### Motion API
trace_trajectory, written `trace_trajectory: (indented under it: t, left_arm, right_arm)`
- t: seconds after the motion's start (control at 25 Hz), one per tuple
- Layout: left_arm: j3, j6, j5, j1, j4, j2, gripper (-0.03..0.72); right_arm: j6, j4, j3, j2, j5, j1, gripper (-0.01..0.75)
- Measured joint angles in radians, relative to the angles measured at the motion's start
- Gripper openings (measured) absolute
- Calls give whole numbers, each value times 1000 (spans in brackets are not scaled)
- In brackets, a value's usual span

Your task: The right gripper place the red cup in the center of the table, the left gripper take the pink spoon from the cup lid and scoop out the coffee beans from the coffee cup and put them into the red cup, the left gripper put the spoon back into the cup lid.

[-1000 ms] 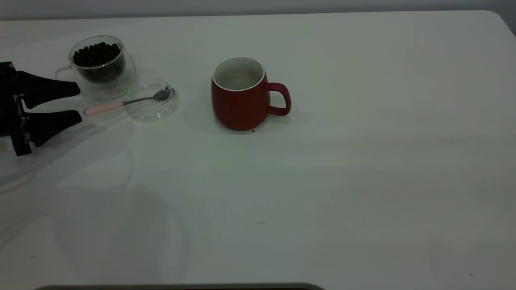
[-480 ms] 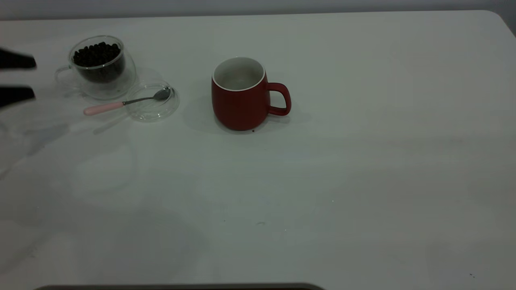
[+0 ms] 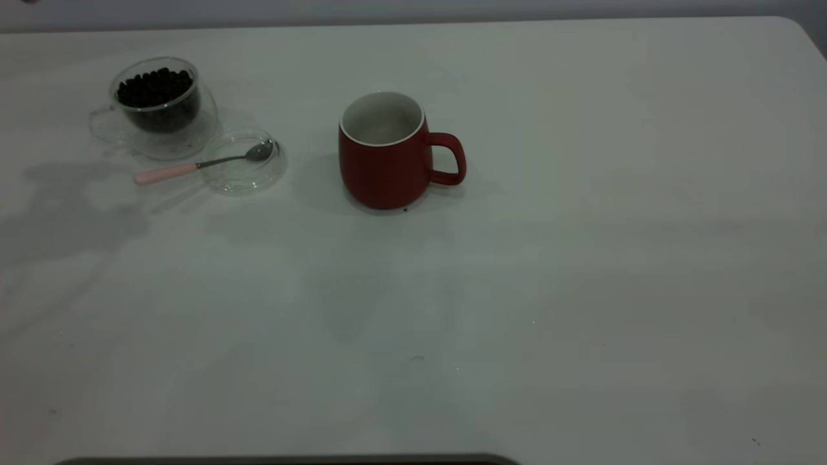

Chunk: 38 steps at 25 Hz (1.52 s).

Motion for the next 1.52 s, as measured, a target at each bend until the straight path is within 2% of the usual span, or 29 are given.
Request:
trace_trajectory:
  t: [0.12,0.24,0.4,0.56,0.76,1.08,1.32,1.52]
  left_arm:
    - [-61,-204,155,-52,227,-62,589]
    - [-71,-344,273,-69,332,-121,589]
    - [-57,-396,273,-69,369,-207,589]
    - [41,-400,273,-69,369,-336,589]
    - [187,-389,273,-69,368,-528,589]
    - [256,-312,273,-69,370,-788,589]
    - [461,-184,273,-69,370,-1037,589]
    - [625,-162,269,-69,345,-1254,589]
  right_arm:
    - [0,0,0,0,0,0,588]
    - [0,0,0,0,0,0,588]
    - [0,0,0,0,0,0,588]
    - [0,0,0,0,0,0,588]
    - [0,0,0,0,0,0,588]
    - [0,0,0,0,0,0,588]
    - [0,0,0,0,0,0,588]
    - [0,0,0,0,0,0,588]
